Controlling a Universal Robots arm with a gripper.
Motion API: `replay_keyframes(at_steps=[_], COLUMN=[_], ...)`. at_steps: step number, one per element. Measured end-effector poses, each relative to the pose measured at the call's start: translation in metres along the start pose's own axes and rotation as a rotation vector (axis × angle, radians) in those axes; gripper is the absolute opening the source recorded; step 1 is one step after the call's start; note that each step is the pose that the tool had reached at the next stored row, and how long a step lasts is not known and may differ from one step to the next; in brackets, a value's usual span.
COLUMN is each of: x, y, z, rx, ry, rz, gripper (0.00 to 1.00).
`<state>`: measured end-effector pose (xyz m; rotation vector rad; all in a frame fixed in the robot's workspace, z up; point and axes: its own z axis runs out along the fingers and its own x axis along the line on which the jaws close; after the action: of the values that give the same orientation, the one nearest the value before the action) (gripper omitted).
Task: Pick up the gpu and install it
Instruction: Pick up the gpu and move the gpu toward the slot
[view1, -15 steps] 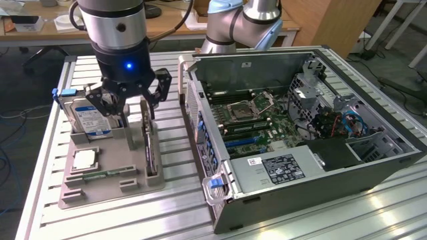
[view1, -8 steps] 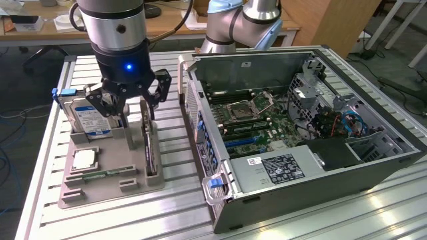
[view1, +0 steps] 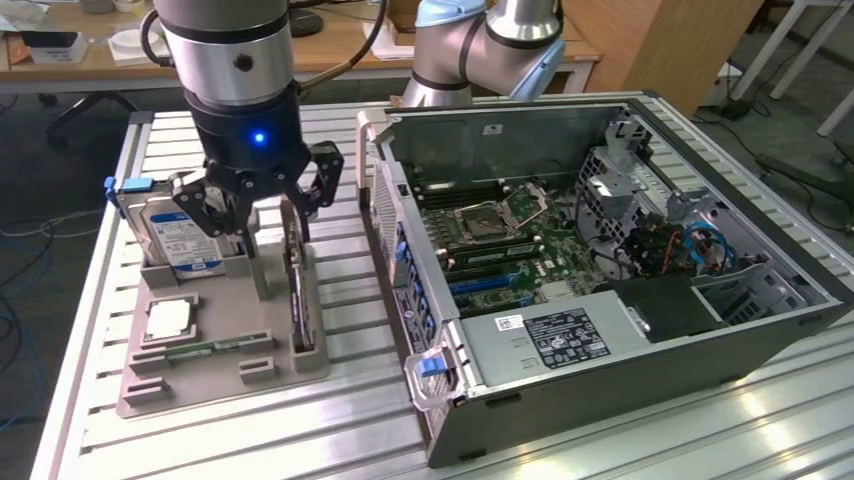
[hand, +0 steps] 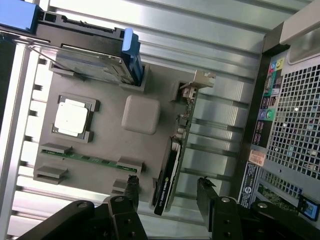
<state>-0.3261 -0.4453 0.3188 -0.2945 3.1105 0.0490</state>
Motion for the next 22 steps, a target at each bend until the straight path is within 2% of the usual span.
replay_keyframes(at_steps=[22], x=[0.0003], y=[-0.0012], z=[0.0059], rx=[0.0001], ry=[0.0001], rz=[0.0], gripper=[0.59])
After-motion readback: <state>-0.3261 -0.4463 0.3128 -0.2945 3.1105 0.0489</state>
